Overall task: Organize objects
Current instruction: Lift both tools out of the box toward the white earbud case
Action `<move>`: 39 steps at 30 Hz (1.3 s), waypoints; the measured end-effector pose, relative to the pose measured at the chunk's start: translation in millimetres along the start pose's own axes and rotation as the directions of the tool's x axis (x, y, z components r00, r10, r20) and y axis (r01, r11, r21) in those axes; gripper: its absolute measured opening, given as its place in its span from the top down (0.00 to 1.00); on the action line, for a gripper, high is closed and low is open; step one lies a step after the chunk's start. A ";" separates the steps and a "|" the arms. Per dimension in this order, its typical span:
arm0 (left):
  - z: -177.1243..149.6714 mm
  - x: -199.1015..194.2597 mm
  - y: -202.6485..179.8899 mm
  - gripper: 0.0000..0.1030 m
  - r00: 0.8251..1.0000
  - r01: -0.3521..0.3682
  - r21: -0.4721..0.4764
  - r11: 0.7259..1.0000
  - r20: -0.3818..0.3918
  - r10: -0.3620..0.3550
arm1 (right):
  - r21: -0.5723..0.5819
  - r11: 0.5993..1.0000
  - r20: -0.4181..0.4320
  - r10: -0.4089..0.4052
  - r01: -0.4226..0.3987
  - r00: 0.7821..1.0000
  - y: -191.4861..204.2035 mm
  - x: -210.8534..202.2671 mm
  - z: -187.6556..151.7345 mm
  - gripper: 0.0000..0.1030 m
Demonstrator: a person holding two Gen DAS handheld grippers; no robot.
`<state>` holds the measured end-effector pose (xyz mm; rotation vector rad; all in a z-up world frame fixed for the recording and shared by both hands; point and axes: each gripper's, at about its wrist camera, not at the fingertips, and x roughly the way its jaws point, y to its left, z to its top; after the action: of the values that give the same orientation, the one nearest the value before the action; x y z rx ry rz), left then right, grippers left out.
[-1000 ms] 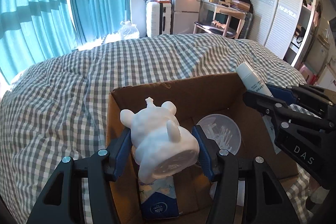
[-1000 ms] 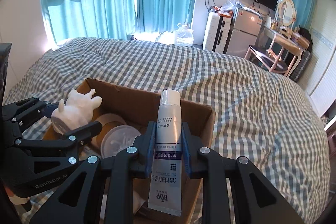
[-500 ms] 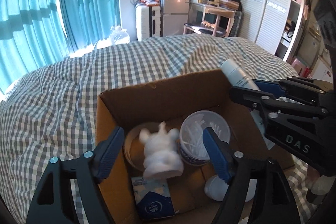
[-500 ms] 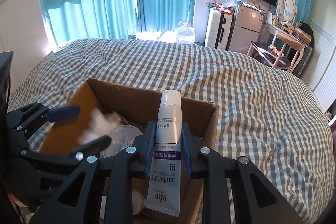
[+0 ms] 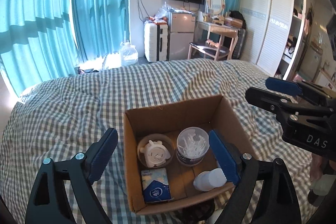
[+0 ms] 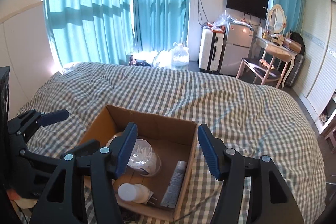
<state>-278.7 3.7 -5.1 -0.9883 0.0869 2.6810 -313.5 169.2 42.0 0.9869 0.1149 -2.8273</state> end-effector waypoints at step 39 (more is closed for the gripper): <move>-101.4 -128.3 -3.7 0.01 0.982 -0.173 -0.113 0.978 0.060 0.181 | -0.020 1.000 0.053 -0.017 0.018 0.998 45.6 -151.3 -117.4 0.21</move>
<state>-120.9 -39.2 0.2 -0.9576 0.0175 2.9076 -117.2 155.0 43.5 0.9112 0.1476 -2.8589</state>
